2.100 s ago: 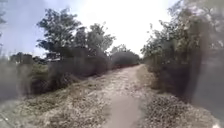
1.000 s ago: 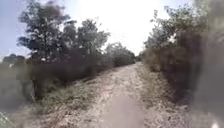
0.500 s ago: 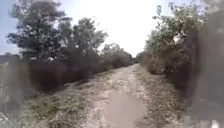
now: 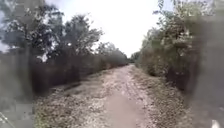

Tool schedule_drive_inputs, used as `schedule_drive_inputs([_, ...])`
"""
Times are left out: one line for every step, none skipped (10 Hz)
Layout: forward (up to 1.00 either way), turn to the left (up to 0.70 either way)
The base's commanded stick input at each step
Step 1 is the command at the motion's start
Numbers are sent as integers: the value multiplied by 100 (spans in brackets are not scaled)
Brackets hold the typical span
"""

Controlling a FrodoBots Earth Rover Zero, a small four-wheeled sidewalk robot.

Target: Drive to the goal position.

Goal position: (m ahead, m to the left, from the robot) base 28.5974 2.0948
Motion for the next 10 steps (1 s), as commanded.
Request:
schedule_drive_inputs([70, 0])
schedule_drive_inputs([70, 0])
schedule_drive_inputs([70, 0])
schedule_drive_inputs([70, 0])
schedule_drive_inputs([70, 0])
schedule_drive_inputs([70, 0])
schedule_drive_inputs([70, 0])
schedule_drive_inputs([70, 0])
schedule_drive_inputs([70, 0])
schedule_drive_inputs([70, 0])
